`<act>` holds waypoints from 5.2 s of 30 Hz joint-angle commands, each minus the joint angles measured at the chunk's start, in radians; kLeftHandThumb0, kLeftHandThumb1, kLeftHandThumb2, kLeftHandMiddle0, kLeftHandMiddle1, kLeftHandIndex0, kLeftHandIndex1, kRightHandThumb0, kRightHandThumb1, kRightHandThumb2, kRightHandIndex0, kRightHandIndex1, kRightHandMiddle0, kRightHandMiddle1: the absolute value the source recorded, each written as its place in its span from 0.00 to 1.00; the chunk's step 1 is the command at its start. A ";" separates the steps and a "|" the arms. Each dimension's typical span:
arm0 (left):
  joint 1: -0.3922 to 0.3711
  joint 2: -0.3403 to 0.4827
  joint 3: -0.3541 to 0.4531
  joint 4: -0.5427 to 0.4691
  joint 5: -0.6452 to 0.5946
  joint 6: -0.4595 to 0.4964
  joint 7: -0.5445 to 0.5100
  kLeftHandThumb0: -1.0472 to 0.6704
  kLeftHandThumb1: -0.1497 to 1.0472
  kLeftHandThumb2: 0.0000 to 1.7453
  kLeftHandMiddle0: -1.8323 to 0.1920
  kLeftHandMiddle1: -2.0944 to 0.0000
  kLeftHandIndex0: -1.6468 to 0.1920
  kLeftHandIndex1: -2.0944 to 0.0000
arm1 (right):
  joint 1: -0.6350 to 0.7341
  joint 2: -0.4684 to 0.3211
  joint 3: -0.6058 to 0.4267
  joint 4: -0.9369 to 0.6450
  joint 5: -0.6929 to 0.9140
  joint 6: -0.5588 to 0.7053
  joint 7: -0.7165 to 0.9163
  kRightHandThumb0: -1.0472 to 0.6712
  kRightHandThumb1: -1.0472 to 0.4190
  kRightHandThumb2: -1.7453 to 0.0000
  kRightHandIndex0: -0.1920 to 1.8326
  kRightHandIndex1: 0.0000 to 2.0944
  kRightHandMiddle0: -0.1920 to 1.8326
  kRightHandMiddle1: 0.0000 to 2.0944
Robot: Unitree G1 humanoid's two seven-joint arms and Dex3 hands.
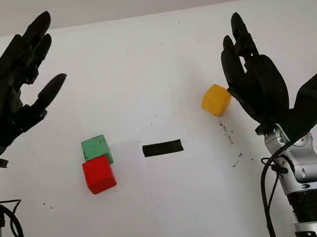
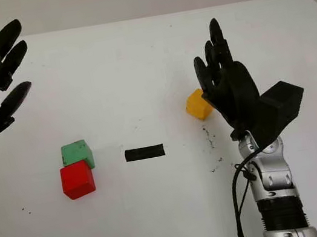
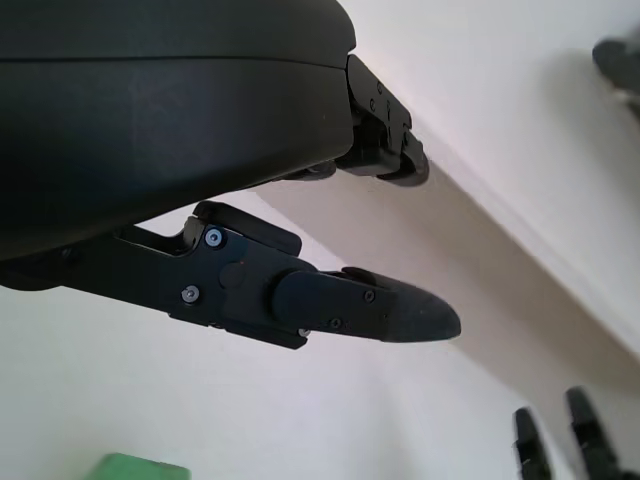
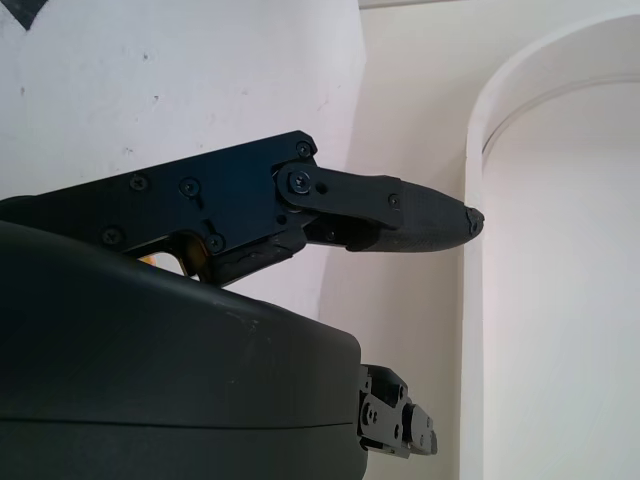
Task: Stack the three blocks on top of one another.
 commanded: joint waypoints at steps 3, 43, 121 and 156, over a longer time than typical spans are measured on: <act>-0.057 0.126 -0.044 -0.033 0.046 0.002 -0.110 0.30 0.89 0.02 0.82 0.99 0.69 0.95 | -0.031 -0.011 -0.005 0.008 -0.005 -0.012 -0.003 0.20 0.00 0.66 0.00 0.00 0.00 0.00; -0.088 0.423 -0.276 0.064 0.565 -1.011 -0.060 0.39 0.85 0.03 1.00 0.99 0.69 0.97 | 0.010 0.011 0.046 -0.018 -0.074 0.006 -0.036 0.17 0.00 0.66 0.00 0.00 0.00 0.00; -0.029 0.280 -0.325 0.027 0.876 -0.854 0.023 0.16 0.88 0.03 0.99 0.99 0.73 0.94 | 0.027 -0.016 0.026 -0.052 -0.046 0.030 0.008 0.17 0.00 0.66 0.00 0.00 0.00 0.00; -0.079 0.303 -0.343 0.036 0.945 -0.921 0.233 0.42 0.90 0.03 0.79 0.97 0.70 0.21 | 0.038 -0.010 0.021 -0.064 -0.026 0.034 0.024 0.18 0.00 0.67 0.00 0.00 0.00 0.00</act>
